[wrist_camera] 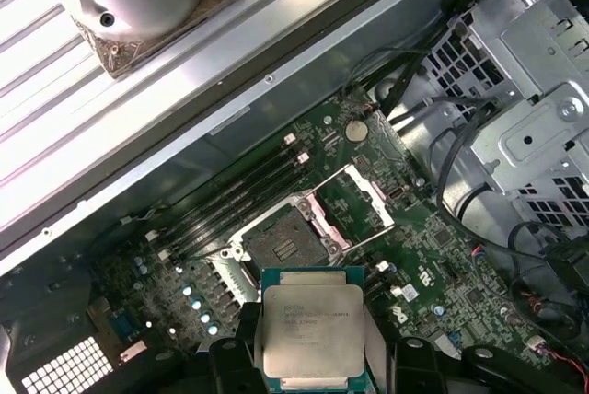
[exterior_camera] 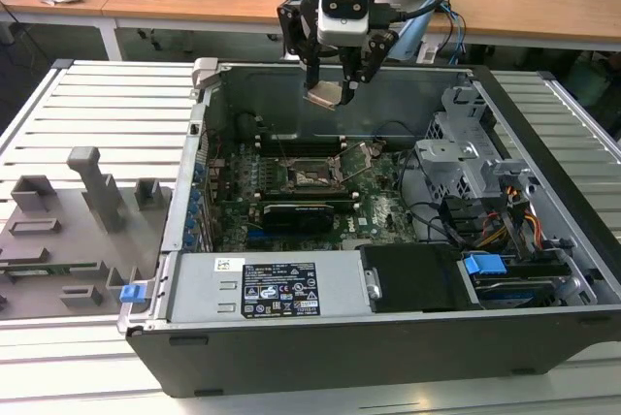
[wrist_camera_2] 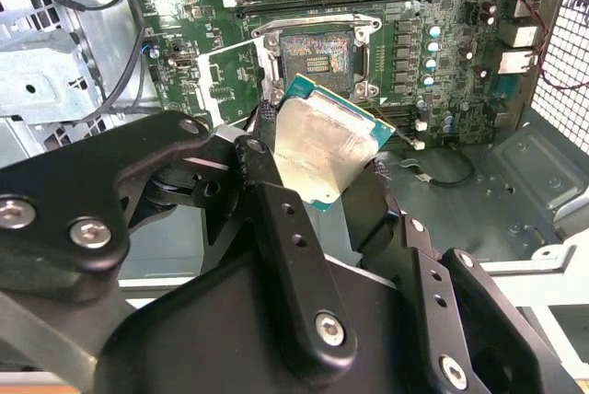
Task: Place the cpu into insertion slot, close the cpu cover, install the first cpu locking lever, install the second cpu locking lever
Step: 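Place the cpu into insertion slot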
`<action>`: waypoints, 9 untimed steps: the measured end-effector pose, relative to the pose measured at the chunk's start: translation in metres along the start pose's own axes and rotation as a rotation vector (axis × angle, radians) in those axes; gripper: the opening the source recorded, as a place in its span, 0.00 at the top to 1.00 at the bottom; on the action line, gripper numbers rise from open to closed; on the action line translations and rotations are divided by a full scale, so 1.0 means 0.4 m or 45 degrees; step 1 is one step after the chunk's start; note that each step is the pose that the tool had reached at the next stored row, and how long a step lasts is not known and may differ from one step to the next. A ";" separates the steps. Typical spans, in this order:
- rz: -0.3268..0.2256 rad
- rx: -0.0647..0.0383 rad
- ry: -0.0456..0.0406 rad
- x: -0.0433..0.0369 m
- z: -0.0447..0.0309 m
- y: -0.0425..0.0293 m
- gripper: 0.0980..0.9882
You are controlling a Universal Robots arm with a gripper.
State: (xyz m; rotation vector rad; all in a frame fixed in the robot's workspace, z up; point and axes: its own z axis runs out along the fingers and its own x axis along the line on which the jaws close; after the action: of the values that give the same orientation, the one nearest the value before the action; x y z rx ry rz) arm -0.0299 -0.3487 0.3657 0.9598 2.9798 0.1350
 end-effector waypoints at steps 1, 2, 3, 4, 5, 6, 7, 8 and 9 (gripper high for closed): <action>0.004 0.000 0.000 0.000 0.000 0.000 0.52; 0.008 0.000 -0.001 0.000 0.000 0.000 0.52; 0.011 0.000 -0.001 0.000 0.000 0.000 0.52; 0.016 0.000 -0.001 0.000 0.000 0.000 0.52; 0.020 0.000 -0.002 0.000 0.000 0.000 0.52; 0.025 0.000 -0.002 0.000 0.000 0.000 0.52; 0.032 -0.001 -0.003 0.000 0.000 0.000 0.52; 0.037 -0.001 -0.003 0.000 0.000 0.000 0.52; 0.041 -0.001 -0.003 0.000 0.000 0.000 0.52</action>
State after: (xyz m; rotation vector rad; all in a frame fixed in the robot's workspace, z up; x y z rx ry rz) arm -0.0300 -0.3488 0.3657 1.0073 2.9626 0.1347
